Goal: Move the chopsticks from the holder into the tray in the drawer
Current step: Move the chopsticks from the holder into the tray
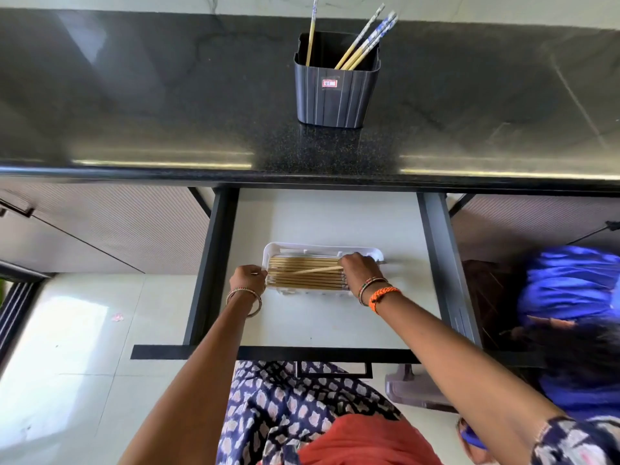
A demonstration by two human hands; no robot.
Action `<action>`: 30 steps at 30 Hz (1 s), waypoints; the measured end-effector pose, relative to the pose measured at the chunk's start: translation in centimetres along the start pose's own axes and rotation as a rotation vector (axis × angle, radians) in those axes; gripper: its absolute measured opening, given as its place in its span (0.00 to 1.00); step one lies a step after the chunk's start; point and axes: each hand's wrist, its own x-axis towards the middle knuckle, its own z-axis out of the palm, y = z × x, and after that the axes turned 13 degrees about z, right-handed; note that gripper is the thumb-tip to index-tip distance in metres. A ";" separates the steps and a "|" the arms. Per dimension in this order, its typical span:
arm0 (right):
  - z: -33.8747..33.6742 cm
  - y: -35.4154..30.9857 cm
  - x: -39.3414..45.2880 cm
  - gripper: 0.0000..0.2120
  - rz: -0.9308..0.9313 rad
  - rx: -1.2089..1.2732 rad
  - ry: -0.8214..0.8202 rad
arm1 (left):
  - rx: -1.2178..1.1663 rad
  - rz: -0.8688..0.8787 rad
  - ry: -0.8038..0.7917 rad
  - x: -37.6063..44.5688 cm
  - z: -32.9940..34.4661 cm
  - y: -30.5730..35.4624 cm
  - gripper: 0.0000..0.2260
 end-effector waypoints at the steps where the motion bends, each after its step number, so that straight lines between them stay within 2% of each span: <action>1: 0.0 0.1 0.1 0.15 -0.005 0.020 0.019 | -0.001 0.002 0.008 0.0 0.1 0.0 0.08; 4: -0.1 0.4 0.3 0.14 -0.003 0.090 0.003 | -0.020 -0.006 0.009 -0.1 0.2 0.1 0.08; 8: 0.4 0.0 0.2 0.11 -0.002 0.053 -0.109 | -0.026 -0.044 -0.031 0.3 0.0 -0.3 0.08; 10: 0.6 -0.3 0.2 0.11 0.006 0.043 -0.110 | -0.027 -0.073 -0.080 0.8 -0.2 -0.2 0.10; 14: 0.8 -0.3 0.5 0.16 0.001 -0.004 -0.111 | -0.103 -0.134 -0.179 0.9 -0.7 1.3 0.14; 17: -1.3 -0.7 1.0 0.15 -0.006 0.075 -0.024 | -0.030 -0.114 -0.293 0.7 -1.7 3.0 0.15; 19: -4.7 -2.1 1.2 0.14 -0.045 0.223 0.153 | 0.139 0.034 -0.375 1.6 -3.1 5.8 0.13; 21: -9.6 -3.8 1.4 0.13 -0.113 0.425 0.404 | 0.262 0.239 -0.421 3.1 -4.9 10.1 0.07; 23: -14.9 -4.8 2.6 0.13 -0.163 0.614 0.644 | 0.226 0.468 -0.383 4.4 -6.6 15.7 0.06; 25: -20.3 -4.6 5.2 0.14 -0.135 0.791 0.797 | 0.124 0.666 -0.240 5.1 -7.8 21.3 0.08; 27: -25.0 -3.7 8.5 0.12 -0.036 0.937 0.852 | 0.115 0.827 -0.098 4.9 -8.5 26.4 0.11; 30: -29.7 -2.3 13.8 0.12 0.205 1.032 0.802 | 0.182 1.000 -0.053 5.9 -8.6 31.2 0.17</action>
